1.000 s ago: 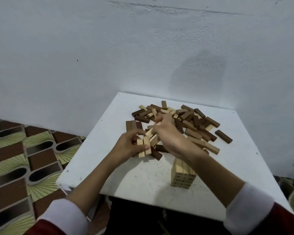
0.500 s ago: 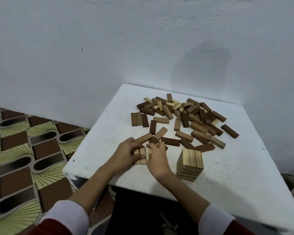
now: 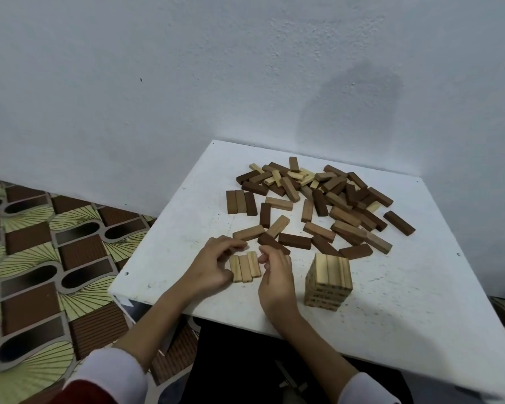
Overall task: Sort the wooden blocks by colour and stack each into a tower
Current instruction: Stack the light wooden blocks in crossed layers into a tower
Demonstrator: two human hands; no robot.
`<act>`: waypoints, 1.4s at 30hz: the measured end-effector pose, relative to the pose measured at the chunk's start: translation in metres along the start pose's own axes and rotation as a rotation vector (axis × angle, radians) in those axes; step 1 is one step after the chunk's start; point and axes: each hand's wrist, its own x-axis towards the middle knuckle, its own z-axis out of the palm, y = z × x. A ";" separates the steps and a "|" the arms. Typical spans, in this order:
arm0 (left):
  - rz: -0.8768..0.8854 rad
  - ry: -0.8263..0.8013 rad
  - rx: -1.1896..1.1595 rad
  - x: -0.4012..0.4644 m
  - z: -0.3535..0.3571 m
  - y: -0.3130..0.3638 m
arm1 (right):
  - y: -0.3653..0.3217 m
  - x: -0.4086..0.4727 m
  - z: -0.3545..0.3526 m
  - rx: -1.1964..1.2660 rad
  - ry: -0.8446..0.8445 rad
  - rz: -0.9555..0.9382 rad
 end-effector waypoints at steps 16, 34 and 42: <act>0.113 -0.011 0.186 0.001 0.009 -0.012 | 0.009 -0.001 0.000 0.162 0.099 0.023; 0.108 0.013 0.219 0.001 0.011 -0.013 | 0.011 0.002 0.001 0.159 0.110 0.098; 0.095 0.010 0.225 0.000 0.010 -0.013 | 0.011 0.002 0.001 0.160 0.103 0.112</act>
